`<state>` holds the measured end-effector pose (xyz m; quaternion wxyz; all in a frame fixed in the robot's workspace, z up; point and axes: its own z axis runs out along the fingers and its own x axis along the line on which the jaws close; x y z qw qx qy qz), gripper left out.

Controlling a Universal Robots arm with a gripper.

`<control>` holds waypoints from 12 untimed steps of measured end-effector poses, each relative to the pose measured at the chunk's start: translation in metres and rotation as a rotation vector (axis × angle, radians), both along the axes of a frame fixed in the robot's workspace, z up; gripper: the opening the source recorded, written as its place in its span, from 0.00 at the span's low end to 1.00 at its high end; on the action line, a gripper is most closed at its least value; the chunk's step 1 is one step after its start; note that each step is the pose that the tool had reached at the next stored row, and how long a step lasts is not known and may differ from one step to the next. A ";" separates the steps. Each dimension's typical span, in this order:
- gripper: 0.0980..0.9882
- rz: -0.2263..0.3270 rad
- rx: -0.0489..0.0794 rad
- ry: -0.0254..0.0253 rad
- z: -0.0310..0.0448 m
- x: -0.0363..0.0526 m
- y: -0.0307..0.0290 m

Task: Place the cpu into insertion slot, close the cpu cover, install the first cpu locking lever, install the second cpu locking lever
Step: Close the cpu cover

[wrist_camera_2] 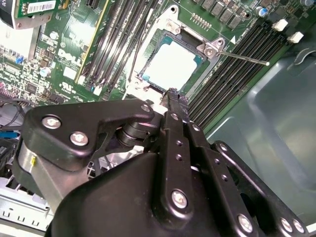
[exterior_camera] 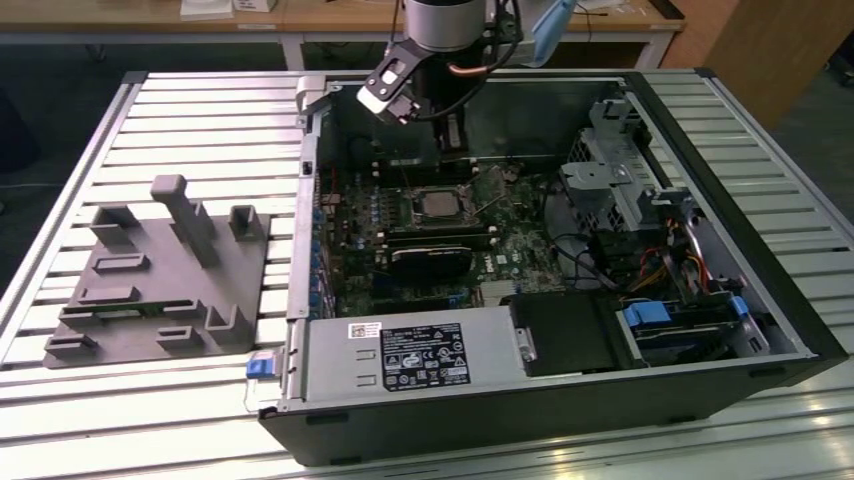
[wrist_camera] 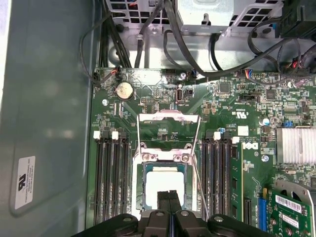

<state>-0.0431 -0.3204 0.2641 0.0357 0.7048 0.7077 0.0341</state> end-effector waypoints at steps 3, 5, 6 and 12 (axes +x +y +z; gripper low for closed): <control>0.01 0.000 0.000 0.0000 0.0000 0.0027 0.0001; 0.01 0.000 0.000 -0.0001 0.0000 0.0054 0.0001; 0.01 0.000 0.000 0.0000 0.0000 0.0069 0.0001; 0.01 0.000 0.000 0.0000 0.0000 0.0187 0.0011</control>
